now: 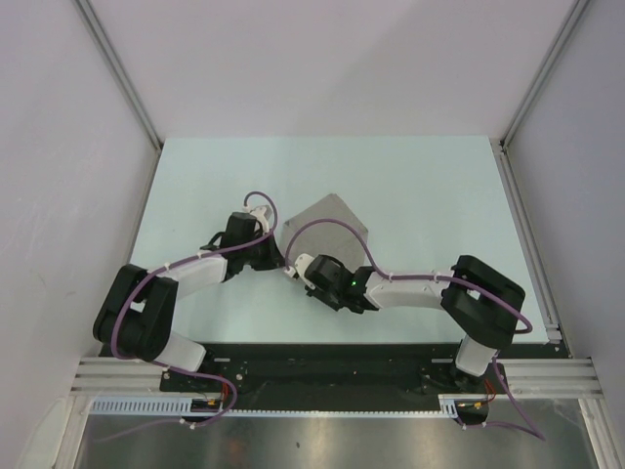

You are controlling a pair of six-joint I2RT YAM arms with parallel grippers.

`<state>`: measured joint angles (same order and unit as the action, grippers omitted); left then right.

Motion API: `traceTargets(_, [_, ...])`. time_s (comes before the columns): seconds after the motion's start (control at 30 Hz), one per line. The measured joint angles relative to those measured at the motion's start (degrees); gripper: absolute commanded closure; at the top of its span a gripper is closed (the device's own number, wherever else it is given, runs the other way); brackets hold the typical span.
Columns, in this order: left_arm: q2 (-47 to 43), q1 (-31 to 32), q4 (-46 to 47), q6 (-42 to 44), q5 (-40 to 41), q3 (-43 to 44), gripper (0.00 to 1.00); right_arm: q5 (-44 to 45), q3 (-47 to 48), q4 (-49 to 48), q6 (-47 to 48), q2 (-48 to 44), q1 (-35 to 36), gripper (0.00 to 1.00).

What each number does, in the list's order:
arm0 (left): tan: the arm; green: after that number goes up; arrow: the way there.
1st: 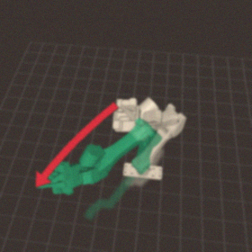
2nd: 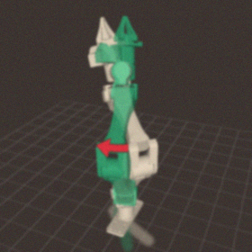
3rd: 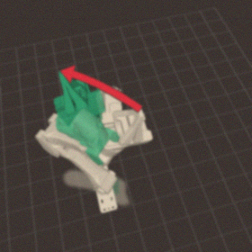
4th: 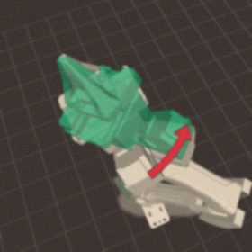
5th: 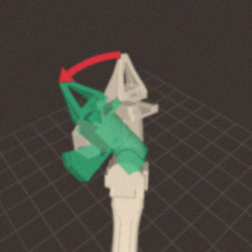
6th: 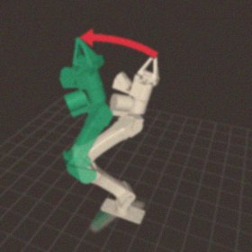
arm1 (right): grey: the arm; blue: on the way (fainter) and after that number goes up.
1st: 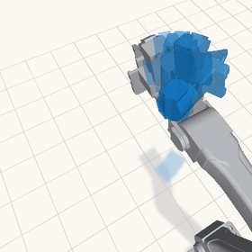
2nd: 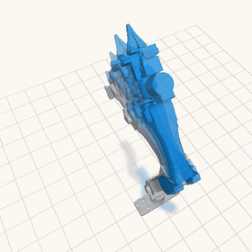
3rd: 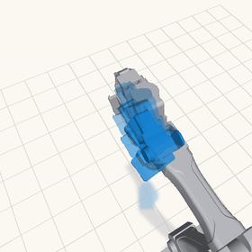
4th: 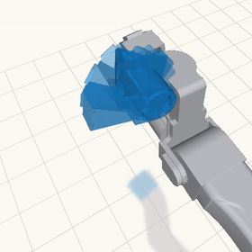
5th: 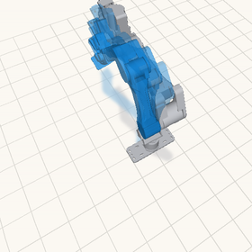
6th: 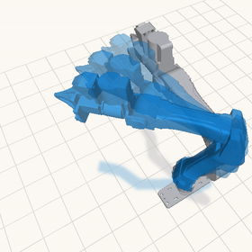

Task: Fold the napkin, place the utensils inside, and roll it up
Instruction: Roll the napkin with the utensil

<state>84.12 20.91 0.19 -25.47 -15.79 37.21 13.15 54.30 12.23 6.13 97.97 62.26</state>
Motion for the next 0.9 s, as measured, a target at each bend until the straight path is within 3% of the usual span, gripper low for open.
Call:
traceTargets(0.07, [0.0, -0.1, -0.5, 0.0, -0.1, 0.0, 1.0, -0.9, 0.0, 0.3, 0.0, 0.0, 0.0, 1.0])
traceTargets(0.27, [-0.4, -0.2, -2.1, 0.0, 0.0, 0.5, 1.0, -8.4, 3.0, 4.7, -0.1, 1.1, -1.7, 1.0])
traceTargets(0.57, [-0.7, -0.4, -7.2, 0.6, 0.4, 3.4, 1.0, -33.4, 12.1, 14.8, -1.8, 6.2, -9.5, 1.0])
traceTargets(0.9, [4.2, -1.3, -11.1, 2.1, -0.4, 8.5, 1.0, -55.5, 16.3, 19.2, -1.7, 15.0, -20.5, 1.0])
